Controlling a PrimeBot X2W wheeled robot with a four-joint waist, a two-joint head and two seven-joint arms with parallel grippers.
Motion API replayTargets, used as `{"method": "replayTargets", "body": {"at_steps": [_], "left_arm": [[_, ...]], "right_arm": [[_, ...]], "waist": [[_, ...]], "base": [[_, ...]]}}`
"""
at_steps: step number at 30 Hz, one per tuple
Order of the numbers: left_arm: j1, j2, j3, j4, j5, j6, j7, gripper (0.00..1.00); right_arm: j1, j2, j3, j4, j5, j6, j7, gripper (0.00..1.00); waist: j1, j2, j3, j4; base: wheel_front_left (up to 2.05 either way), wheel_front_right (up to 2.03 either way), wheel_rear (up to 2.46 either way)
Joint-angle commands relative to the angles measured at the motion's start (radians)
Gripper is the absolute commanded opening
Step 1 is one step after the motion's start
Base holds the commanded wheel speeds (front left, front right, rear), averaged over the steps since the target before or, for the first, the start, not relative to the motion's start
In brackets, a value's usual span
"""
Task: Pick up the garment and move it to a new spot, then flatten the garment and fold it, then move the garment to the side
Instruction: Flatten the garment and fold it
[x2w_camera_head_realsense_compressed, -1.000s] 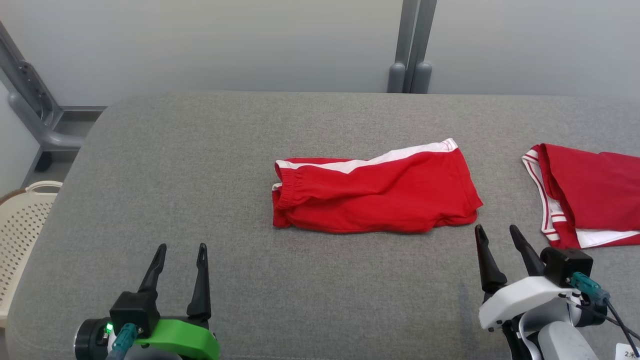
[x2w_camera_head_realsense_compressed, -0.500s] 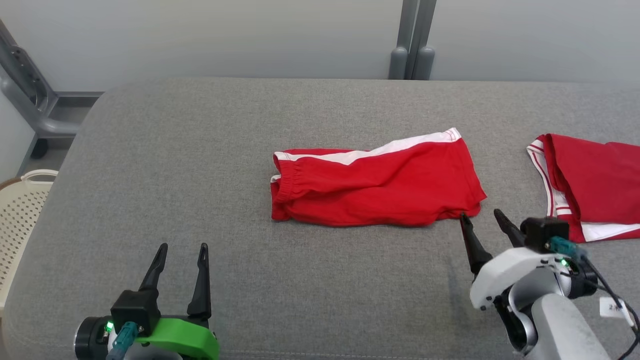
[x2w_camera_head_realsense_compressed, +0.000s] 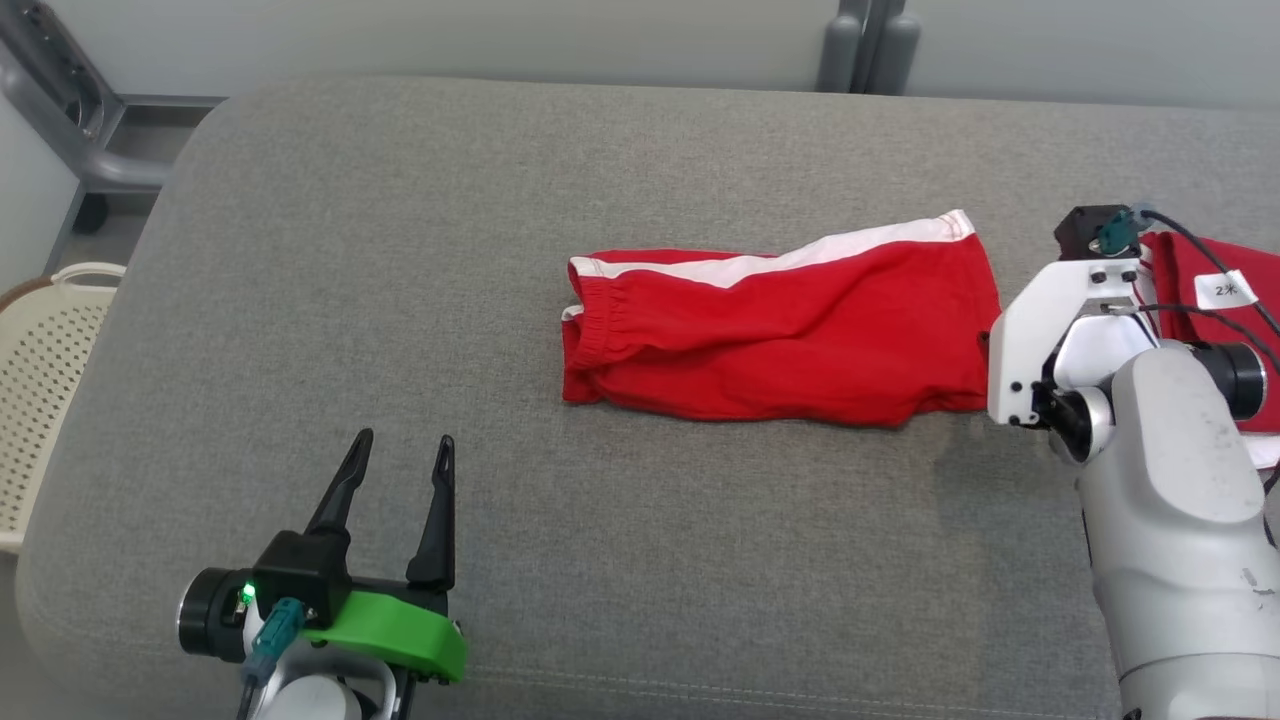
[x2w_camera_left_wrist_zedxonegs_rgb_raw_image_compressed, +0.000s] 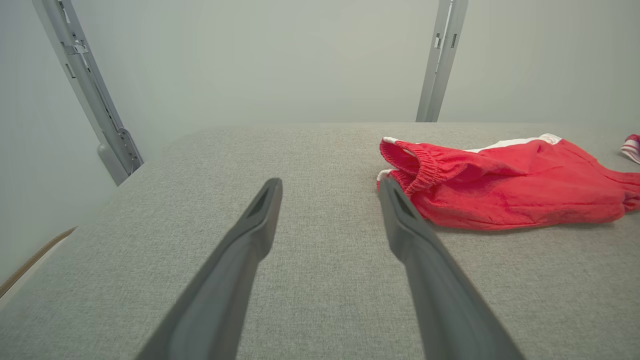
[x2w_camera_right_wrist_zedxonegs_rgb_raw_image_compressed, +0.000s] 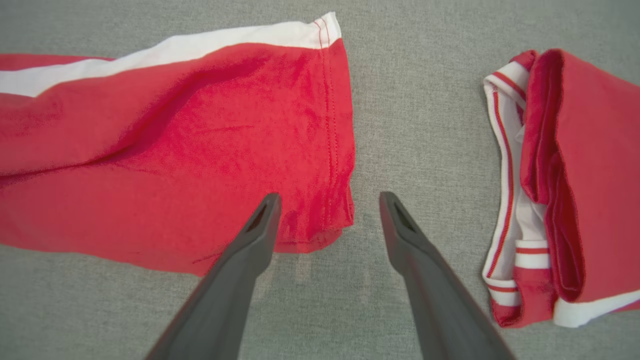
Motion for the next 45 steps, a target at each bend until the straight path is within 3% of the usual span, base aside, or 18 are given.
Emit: {"method": "replayTargets", "body": {"at_steps": [1,10,22,30,31,32,33,34,37,45], "left_arm": [[-0.020,-0.005,-0.007,0.001,0.007,-0.007,-0.002,1.00],[-0.055,-0.041,-0.040,-0.005,0.018,-0.033,-0.003,1.00],[-0.065,-0.055,-0.033,-0.026,0.043,-0.053,-0.003,1.00],[-0.071,-0.065,-0.025,-0.035,0.054,-0.059,-0.003,1.00],[-0.072,-0.066,-0.024,-0.033,0.055,-0.060,-0.002,1.00],[-0.072,-0.067,-0.023,-0.032,0.057,-0.061,-0.003,1.00],[-0.072,-0.068,-0.022,-0.031,0.058,-0.062,-0.003,1.00],[-0.072,-0.068,-0.022,-0.031,0.058,-0.062,-0.003,1.00],[-0.072,-0.069,-0.018,-0.026,0.059,-0.065,-0.003,1.00],[-0.065,-0.074,-0.011,-0.007,0.063,-0.066,-0.003,1.00]], "right_arm": [[-0.029,-0.013,-0.033,0.019,-0.027,-0.002,0.019,1.00],[-0.145,-0.063,-0.178,0.107,-0.155,-0.002,0.075,1.00],[-0.197,-0.102,-0.265,0.187,-0.185,-0.002,0.116,1.00],[-0.210,-0.068,-0.300,0.233,-0.151,-0.001,0.101,1.00],[-0.213,-0.062,-0.296,0.243,-0.149,0.000,0.102,0.88],[-0.214,-0.059,-0.289,0.251,-0.150,0.000,0.106,0.64],[-0.213,-0.056,-0.282,0.260,-0.149,0.001,0.114,0.47],[-0.213,-0.056,-0.282,0.260,-0.149,0.001,0.114,0.47],[-0.218,-0.061,-0.260,0.278,-0.141,0.001,0.121,0.00],[-0.227,-0.104,-0.223,0.277,-0.127,-0.001,0.090,0.00]], "waist": [[0.0000,0.0000,0.046,0.048],[0.0000,0.0000,0.111,0.135],[0.0000,0.0000,0.157,0.187],[0.0000,0.0000,0.182,0.193],[0.0000,0.0000,0.183,0.193],[0.0000,0.0000,0.184,0.193],[0.0000,0.0000,0.183,0.192],[0.0000,0.0000,0.183,0.192],[0.0000,0.0000,0.179,0.192],[0.0000,0.0000,0.150,0.183]], "base": [[0.00,0.00,0.00],[0.00,0.00,0.00],[0.00,0.00,0.00],[0.00,0.00,0.00],[0.00,0.00,0.00],[0.00,0.00,0.00],[0.00,0.00,0.00],[0.00,0.00,0.00],[0.00,0.00,0.00],[0.00,0.00,0.00]]}}
